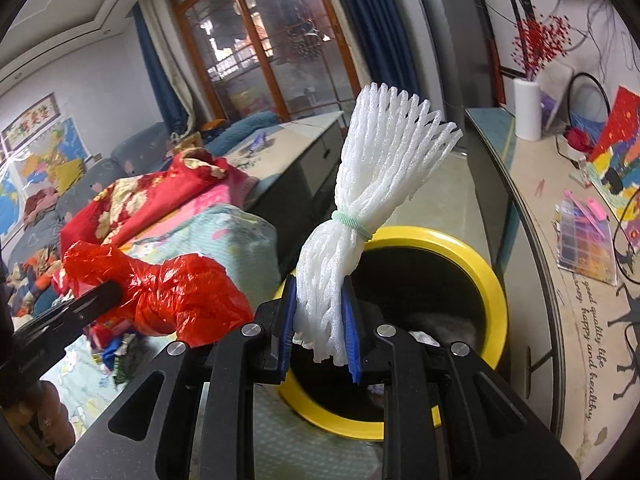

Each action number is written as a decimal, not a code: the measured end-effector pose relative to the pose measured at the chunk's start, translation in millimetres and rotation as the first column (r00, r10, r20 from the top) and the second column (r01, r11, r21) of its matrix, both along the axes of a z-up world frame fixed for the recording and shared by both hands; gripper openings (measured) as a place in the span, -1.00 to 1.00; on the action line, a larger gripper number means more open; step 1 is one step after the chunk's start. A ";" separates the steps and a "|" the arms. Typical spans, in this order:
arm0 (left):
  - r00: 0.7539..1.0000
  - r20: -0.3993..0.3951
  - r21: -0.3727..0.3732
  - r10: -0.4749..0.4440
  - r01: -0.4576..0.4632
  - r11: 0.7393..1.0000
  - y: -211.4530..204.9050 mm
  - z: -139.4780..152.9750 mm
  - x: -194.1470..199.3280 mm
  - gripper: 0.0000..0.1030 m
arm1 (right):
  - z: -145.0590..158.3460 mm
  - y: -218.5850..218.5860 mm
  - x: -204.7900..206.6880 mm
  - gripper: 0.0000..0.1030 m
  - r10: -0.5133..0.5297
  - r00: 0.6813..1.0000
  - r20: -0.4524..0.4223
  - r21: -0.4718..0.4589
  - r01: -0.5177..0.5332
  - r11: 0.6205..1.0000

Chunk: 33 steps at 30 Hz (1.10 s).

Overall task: Collect trash
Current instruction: 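Carry the red bag and white foam net with both tools over the bin, then open both tools to drop the red bag and foam net into the bin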

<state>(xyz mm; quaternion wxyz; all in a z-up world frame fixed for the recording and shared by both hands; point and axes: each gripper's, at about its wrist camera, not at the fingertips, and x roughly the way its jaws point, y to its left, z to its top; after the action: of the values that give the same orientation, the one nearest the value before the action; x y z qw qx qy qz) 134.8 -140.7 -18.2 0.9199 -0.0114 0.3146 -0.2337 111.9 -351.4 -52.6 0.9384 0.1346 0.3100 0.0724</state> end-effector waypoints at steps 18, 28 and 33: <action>0.996 -0.067 0.116 -0.052 0.059 0.992 -52.1 -43.3 18.9 -0.92 | -36.6 -30.8 11.4 -0.60 -0.031 0.995 -0.093 0.023 0.033 0.999; 0.991 -0.131 0.051 -0.024 0.031 0.998 -48.4 -56.6 31.2 0.05 | -58.6 -31.4 20.2 -0.15 -0.034 0.983 -0.180 0.008 0.036 0.999; 0.996 -0.094 -0.002 -0.007 0.007 1.000 -36.4 -44.4 25.9 0.57 | -54.9 -37.7 17.9 -0.04 -0.084 0.984 -0.156 -0.008 0.084 0.996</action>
<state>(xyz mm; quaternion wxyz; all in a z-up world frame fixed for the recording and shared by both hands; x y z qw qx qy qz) 160.7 -177.1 -62.6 0.9033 -0.0218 0.3573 -0.2365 129.8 -389.2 -107.5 0.9135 0.1524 0.3766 0.0217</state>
